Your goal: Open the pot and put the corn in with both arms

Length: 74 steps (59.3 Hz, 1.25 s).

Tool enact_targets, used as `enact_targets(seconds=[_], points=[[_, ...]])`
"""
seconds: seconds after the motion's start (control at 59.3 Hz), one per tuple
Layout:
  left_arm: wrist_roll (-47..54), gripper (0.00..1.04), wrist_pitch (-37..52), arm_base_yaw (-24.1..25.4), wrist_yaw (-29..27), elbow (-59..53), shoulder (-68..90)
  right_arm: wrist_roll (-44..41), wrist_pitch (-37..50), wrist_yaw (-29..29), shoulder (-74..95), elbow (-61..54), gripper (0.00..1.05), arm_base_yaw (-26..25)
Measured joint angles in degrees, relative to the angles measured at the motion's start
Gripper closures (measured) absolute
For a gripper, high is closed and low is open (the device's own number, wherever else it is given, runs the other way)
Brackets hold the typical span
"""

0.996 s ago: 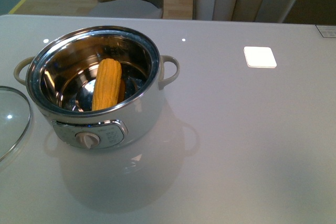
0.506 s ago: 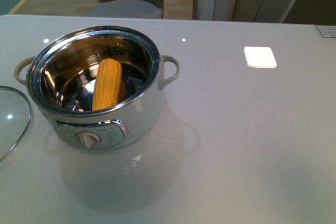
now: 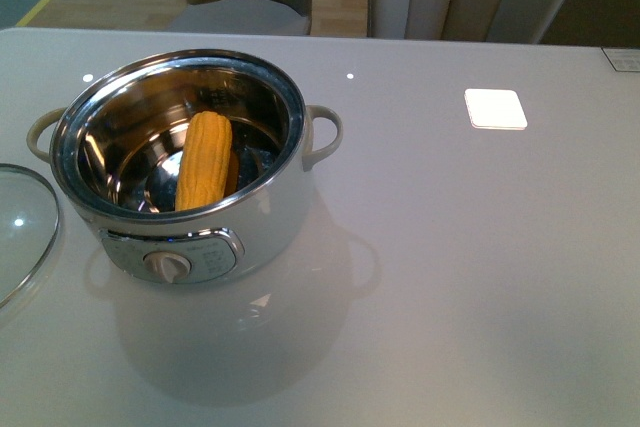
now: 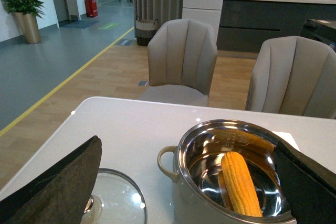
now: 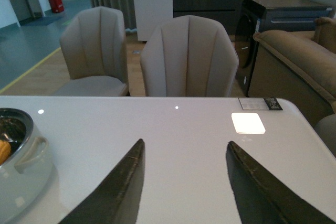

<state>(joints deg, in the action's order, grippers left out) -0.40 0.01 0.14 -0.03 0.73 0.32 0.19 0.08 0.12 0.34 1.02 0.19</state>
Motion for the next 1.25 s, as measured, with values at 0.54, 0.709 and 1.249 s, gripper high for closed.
enact_targets(seconds=[0.54, 0.709, 1.249], points=[[0.00, 0.07, 0.00, 0.00, 0.00, 0.00, 0.00, 0.00, 0.00, 0.00, 0.00, 0.00, 0.09, 0.00], [0.00, 0.07, 0.00, 0.00, 0.00, 0.00, 0.00, 0.00, 0.00, 0.00, 0.00, 0.00, 0.09, 0.00], [0.00, 0.07, 0.00, 0.00, 0.00, 0.00, 0.00, 0.00, 0.00, 0.00, 0.00, 0.00, 0.09, 0.00]])
